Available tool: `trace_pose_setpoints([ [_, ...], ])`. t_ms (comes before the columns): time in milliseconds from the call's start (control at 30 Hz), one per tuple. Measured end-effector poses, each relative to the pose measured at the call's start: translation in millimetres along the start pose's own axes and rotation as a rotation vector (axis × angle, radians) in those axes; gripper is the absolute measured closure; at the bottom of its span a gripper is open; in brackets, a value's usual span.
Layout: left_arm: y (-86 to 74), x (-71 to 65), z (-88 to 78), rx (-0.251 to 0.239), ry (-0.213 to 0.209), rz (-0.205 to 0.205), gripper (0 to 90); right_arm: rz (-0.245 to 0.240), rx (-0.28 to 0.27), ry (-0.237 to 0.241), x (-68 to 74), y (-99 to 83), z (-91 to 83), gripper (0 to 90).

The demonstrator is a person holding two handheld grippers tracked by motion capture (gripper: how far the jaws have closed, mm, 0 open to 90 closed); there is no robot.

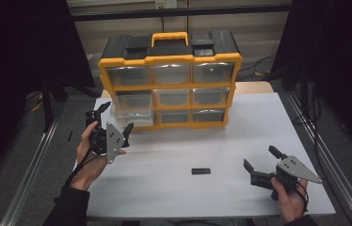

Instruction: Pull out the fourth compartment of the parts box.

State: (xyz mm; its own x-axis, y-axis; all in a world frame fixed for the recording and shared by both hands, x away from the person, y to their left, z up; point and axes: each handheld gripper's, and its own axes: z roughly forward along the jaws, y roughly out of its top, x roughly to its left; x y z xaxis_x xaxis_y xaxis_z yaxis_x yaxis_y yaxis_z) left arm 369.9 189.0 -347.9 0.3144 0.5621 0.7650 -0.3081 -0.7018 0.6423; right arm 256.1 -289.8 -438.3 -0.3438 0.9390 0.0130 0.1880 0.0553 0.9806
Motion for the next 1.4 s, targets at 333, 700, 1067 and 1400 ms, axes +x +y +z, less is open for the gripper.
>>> trace_pose_setpoints([
  [333,-2.2,11.1,-4.1,-0.021,-0.035,-0.218,3.0,-0.002,-0.001,0.0,0.0,0.0,-0.1,0.0],
  [700,-13.8,17.8,-7.5,0.011,-0.053,-0.485,3.4,0.0,0.001,0.0,0.1,0.0,0.0,0.0],
  [1067,-25.4,1.1,-11.4,0.035,-0.063,-0.636,3.8,0.001,0.0,-0.007,0.0,0.0,0.0,0.0],
  [1400,-34.0,-16.8,-15.9,0.039,-0.146,-0.772,3.6,-0.005,0.0,-0.009,0.5,0.1,0.2,0.0],
])
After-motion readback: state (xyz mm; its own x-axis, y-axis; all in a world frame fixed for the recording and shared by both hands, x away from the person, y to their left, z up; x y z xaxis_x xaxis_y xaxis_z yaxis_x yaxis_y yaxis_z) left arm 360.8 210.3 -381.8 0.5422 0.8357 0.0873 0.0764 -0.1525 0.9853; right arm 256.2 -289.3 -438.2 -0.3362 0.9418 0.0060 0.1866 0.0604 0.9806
